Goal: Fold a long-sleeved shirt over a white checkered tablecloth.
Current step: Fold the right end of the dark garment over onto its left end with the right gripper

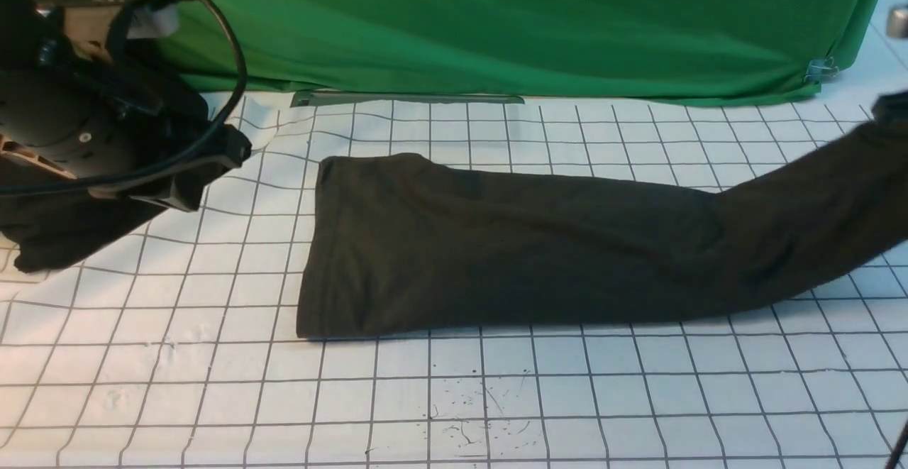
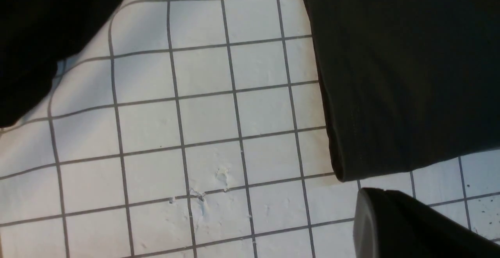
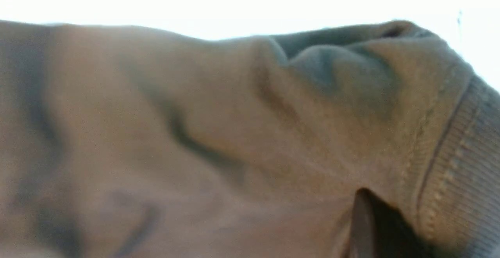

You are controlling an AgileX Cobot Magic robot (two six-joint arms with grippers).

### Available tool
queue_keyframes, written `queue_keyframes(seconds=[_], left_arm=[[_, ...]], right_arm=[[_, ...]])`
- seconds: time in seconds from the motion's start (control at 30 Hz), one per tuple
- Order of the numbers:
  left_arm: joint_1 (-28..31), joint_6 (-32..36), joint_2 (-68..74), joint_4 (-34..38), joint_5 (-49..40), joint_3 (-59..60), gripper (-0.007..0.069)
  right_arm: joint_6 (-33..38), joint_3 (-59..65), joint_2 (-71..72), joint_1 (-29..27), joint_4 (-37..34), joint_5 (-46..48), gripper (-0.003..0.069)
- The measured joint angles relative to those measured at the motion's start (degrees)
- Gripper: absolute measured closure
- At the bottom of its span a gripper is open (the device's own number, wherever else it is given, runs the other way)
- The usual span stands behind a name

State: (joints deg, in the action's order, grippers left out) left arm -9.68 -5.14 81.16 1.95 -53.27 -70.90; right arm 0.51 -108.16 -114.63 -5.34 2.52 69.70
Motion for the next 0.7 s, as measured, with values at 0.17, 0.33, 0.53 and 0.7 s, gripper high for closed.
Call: queue_keyframes(seconds=[0.17,0.33,0.53,0.7], left_arm=[[0.0,0.0,0.0,1.5,1.5,0.0,0.0625],[0.0,0.0,0.0,3.3,2.5,0.0,0.0625],[0.0,0.0,0.0,4.4,2.6,0.0,0.0625],[0.0,0.0,0.0,4.4,2.6,0.0,0.0625]], right_arm=[[-1.5,-1.8,3.3,10.1,-4.8,0.1,0.0627],[-4.0,-4.8,2.6,21.6,-9.6,-1.0,0.0627],[-7.0,-10.0,-2.8,34.1,-16.4,-4.6,0.0627],[-7.4,-13.8,-9.1,41.3,-21.9,-6.4,0.0627]])
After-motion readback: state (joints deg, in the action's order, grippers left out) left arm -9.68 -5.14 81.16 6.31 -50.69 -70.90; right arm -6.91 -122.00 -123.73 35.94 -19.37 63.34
